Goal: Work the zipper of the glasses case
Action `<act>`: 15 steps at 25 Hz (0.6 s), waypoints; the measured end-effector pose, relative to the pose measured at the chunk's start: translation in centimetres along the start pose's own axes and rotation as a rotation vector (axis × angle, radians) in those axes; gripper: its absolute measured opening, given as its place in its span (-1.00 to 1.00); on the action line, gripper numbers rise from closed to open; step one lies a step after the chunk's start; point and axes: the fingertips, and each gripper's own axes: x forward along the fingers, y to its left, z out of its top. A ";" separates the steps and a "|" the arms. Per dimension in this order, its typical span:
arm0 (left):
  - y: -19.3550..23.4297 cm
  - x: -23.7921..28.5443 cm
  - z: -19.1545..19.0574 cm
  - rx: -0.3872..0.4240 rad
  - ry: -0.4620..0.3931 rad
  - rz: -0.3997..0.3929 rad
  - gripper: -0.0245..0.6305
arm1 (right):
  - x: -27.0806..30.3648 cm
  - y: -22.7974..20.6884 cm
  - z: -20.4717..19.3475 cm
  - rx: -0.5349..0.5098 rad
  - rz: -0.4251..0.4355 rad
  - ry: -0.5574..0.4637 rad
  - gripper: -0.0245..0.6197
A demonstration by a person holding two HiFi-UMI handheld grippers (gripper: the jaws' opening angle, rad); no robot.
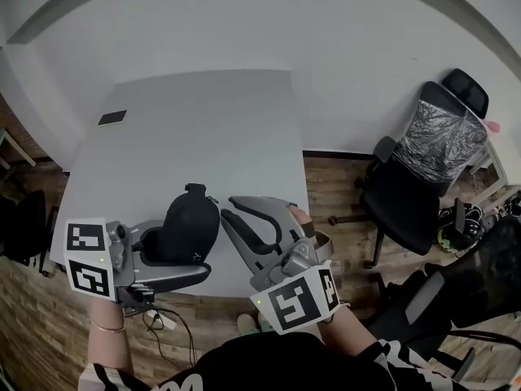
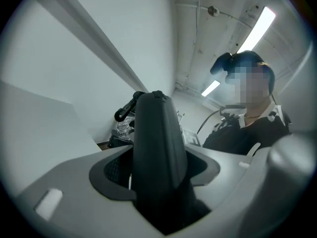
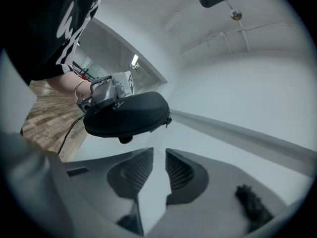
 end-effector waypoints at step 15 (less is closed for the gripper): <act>0.9 -1.3 -2.7 0.168 0.289 0.206 -0.06 | -0.3 1.8 1.3 -0.203 0.063 0.040 -0.72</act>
